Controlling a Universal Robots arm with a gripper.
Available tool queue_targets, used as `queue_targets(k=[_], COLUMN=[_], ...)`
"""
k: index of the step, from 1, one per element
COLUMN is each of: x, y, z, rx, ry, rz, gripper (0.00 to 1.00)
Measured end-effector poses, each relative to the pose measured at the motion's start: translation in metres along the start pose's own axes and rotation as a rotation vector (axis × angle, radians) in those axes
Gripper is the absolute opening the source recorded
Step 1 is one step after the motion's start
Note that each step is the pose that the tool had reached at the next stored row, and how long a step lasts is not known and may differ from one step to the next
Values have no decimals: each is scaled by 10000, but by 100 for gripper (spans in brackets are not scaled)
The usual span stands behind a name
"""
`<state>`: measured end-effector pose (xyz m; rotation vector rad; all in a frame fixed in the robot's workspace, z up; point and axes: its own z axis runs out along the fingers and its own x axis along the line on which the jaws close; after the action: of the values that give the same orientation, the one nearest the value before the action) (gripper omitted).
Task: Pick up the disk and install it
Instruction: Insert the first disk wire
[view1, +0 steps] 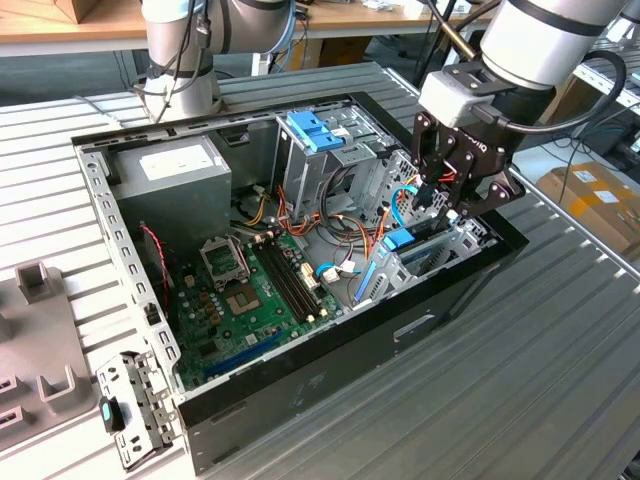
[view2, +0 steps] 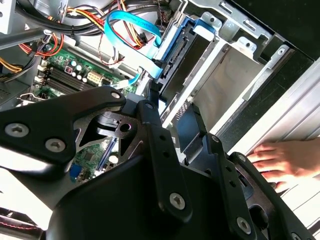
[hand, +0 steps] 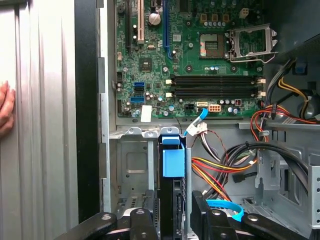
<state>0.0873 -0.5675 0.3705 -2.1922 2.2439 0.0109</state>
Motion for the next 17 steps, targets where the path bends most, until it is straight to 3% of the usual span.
queue_targets(k=[17], x=[-1], y=[-28], z=[-17], rx=[0], ry=[-1], rz=[0], gripper=[43])
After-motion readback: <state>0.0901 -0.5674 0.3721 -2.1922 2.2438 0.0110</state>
